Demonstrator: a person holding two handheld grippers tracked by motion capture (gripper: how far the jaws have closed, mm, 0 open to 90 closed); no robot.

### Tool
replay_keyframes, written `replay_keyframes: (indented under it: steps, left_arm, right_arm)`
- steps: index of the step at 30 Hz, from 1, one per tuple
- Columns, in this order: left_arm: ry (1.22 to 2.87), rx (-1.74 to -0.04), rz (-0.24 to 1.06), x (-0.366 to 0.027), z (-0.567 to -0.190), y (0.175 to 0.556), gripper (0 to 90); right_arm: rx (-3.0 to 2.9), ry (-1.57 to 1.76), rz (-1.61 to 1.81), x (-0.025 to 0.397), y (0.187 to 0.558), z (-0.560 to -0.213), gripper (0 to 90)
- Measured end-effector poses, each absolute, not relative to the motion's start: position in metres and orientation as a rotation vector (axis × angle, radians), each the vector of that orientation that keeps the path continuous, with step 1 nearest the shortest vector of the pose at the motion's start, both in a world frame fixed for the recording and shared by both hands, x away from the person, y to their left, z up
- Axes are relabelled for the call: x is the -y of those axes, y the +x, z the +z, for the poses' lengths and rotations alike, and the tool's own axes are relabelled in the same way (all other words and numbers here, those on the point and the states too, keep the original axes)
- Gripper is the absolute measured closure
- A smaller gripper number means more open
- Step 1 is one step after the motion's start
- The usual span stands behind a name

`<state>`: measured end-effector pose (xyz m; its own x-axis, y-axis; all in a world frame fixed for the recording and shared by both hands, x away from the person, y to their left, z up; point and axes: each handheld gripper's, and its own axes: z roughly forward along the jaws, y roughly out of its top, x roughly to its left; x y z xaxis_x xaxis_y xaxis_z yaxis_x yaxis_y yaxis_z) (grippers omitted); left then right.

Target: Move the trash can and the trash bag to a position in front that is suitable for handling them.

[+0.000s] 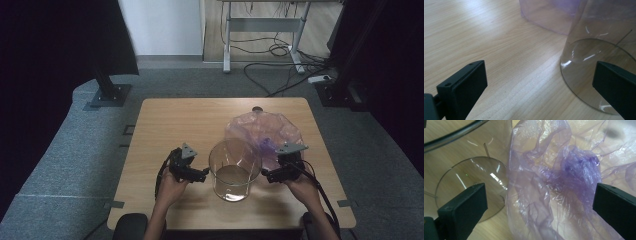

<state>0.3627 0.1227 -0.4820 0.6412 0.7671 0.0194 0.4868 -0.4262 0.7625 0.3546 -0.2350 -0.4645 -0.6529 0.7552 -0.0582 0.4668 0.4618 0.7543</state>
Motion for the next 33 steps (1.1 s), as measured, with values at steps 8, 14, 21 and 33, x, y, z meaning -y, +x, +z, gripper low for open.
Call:
replay_keyframes:
  steps: [8, 14, 21, 33]
  left_arm:
    - [2.098, -0.985, 0.472, -0.127, -0.485, 0.364, 0.0]
    - [2.133, -1.057, 0.489, -0.150, -0.506, 0.360, 0.0]
    - [2.144, -1.124, 0.467, -0.174, -0.534, 0.357, 0.0]
    - [2.166, -1.111, 0.461, -0.173, -0.549, 0.359, 0.0]
  right_arm:
    - [-2.324, 1.024, 1.064, 0.237, 0.360, -0.461, 0.0]
    - [-2.275, 1.067, 1.099, 0.254, 0.361, -0.449, 0.0]
    - [-2.285, 1.190, 1.087, 0.265, 0.376, -0.450, 0.0]
    - [-2.306, 1.298, 0.815, 0.270, 0.413, -0.472, 0.8]
